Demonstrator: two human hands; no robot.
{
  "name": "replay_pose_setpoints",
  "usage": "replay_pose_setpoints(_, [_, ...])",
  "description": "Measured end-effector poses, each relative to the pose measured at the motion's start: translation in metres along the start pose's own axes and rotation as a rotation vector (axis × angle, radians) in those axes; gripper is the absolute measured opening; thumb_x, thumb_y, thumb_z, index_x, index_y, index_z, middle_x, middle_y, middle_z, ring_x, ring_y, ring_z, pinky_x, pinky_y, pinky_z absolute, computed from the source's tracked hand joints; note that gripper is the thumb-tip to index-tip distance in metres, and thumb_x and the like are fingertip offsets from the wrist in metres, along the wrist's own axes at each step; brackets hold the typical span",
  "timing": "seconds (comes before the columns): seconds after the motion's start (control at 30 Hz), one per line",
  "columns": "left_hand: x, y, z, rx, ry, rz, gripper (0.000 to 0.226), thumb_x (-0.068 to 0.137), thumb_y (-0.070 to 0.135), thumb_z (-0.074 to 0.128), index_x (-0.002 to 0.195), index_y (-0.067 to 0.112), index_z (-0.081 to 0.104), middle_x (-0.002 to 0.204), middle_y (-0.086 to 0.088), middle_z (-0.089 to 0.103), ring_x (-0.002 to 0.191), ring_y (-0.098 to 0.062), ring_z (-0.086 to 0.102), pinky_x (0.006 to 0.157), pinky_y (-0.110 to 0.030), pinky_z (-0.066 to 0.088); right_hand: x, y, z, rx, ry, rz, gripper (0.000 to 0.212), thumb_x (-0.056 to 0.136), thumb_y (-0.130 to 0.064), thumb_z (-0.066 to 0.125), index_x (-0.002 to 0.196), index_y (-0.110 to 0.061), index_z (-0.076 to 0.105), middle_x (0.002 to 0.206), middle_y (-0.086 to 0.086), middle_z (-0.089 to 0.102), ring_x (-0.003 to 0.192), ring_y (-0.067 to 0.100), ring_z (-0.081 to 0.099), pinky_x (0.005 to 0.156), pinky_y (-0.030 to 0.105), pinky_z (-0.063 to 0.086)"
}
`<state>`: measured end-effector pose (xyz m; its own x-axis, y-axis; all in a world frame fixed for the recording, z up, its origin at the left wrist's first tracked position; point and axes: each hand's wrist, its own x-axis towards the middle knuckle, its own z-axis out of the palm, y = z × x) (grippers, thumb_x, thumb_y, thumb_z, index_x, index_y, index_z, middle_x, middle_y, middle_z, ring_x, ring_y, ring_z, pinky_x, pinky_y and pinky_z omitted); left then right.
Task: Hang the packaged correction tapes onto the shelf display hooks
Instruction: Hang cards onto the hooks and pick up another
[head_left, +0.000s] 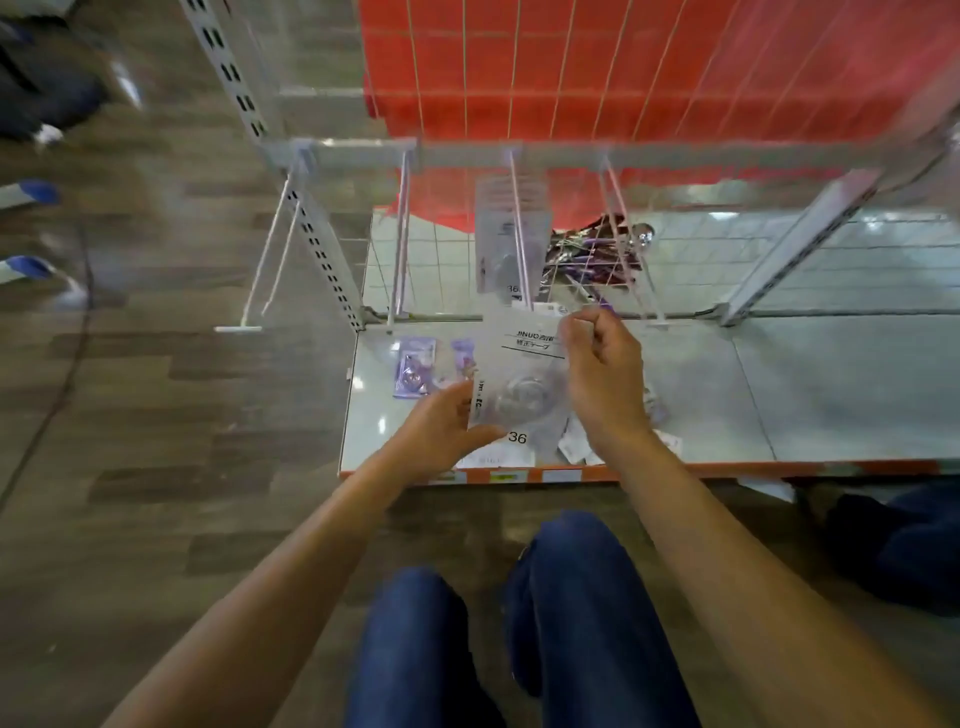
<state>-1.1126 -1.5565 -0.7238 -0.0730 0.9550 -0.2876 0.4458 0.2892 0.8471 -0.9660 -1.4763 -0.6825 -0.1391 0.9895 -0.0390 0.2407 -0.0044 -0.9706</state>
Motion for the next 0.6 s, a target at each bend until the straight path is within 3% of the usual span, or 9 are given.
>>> replay_pose_setpoints(0.13, [0.024, -0.037, 0.021, -0.012, 0.042, 0.055, 0.025, 0.082, 0.020, 0.074, 0.096, 0.033, 0.058, 0.089, 0.014, 0.065, 0.081, 0.000, 0.065, 0.071, -0.013, 0.054, 0.007, 0.041, 0.009, 0.029, 0.058, -0.108, 0.010, 0.087, -0.027, 0.053, 0.078, -0.030, 0.054, 0.076, -0.009, 0.057, 0.079, 0.016, 0.059, 0.072, 0.041, 0.052])
replay_pose_setpoints(0.27, [0.048, -0.069, 0.039, -0.003, 0.135, 0.147, 0.028, 0.080, 0.023, 0.076, 0.103, 0.029, 0.061, 0.092, 0.009, 0.068, 0.081, -0.004, 0.067, 0.072, -0.016, 0.055, 0.016, 0.071, 0.017, 0.065, 0.101, -0.237, 0.012, 0.087, -0.026, 0.053, 0.077, -0.031, 0.053, 0.072, -0.011, 0.055, 0.072, 0.012, 0.052, 0.070, 0.039, 0.050])
replay_pose_setpoints(0.43, [0.074, -0.092, 0.042, 0.024, 0.226, 0.219, 0.021, 0.079, 0.023, 0.077, 0.088, 0.032, 0.060, 0.081, 0.007, 0.069, 0.072, -0.007, 0.066, 0.070, -0.026, 0.057, 0.034, 0.094, 0.029, 0.090, 0.120, -0.363, 0.010, 0.086, -0.026, 0.053, 0.076, -0.030, 0.053, 0.069, -0.014, 0.052, 0.069, 0.005, 0.050, 0.068, 0.030, 0.047])
replay_pose_setpoints(0.6, [0.088, -0.101, 0.040, 0.022, 0.254, 0.249, 0.022, 0.080, 0.023, 0.076, 0.099, 0.022, 0.064, 0.086, 0.003, 0.072, 0.078, -0.013, 0.070, 0.077, -0.040, 0.059, 0.045, 0.098, 0.034, 0.119, 0.132, -0.475, 0.016, 0.089, -0.021, 0.053, 0.076, -0.029, 0.050, 0.066, -0.017, 0.045, 0.059, -0.002, 0.040, 0.062, 0.021, 0.036])
